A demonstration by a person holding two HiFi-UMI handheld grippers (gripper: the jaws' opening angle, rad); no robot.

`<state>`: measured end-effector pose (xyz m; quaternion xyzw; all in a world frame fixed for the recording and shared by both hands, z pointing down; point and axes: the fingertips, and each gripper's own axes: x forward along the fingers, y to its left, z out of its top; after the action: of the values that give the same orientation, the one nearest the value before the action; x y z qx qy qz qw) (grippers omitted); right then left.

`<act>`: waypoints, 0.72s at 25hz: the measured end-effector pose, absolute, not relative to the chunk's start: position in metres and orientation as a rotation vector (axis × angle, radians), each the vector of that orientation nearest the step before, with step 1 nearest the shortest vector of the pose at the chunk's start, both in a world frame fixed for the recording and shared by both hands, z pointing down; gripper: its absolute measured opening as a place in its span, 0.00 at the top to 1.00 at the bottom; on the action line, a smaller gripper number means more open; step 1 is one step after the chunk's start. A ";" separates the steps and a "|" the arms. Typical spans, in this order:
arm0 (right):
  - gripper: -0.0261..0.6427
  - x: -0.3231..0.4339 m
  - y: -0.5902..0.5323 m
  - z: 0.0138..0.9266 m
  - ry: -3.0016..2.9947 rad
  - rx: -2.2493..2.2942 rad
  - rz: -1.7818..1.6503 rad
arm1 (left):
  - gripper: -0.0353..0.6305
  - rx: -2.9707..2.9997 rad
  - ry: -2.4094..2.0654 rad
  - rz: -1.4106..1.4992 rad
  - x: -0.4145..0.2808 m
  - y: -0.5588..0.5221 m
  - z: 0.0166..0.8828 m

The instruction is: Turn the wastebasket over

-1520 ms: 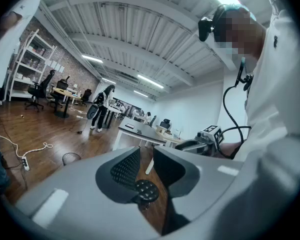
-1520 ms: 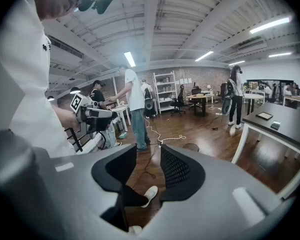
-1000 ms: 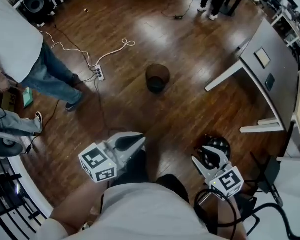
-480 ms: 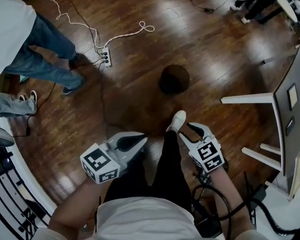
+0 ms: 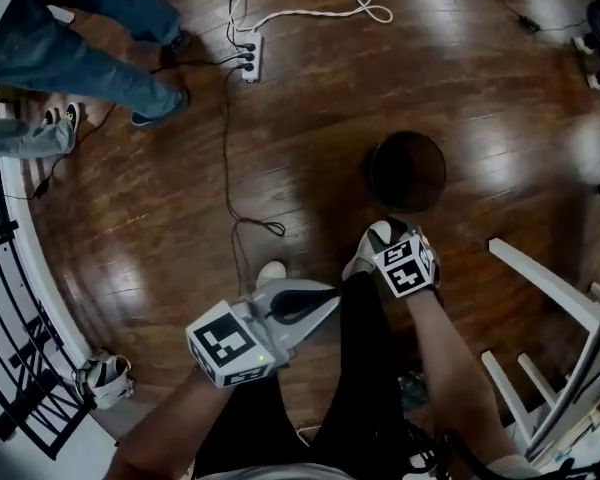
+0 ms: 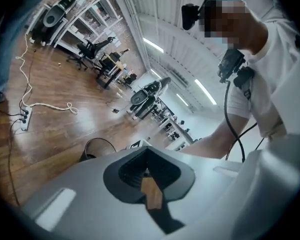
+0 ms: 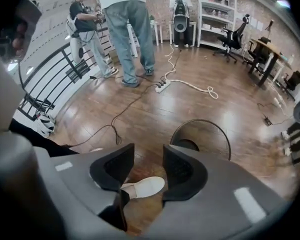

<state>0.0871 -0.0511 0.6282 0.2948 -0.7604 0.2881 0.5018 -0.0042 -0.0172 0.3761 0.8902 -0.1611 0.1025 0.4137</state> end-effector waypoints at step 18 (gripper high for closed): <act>0.84 0.095 -0.102 0.804 -1.700 0.652 0.534 | 0.95 2.224 -0.349 0.300 0.044 -0.087 0.559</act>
<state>0.0954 -0.1020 0.8036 0.2795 -0.7281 0.2285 0.5827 0.0441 -0.0866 0.5589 0.8879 -0.1393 0.1199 0.4217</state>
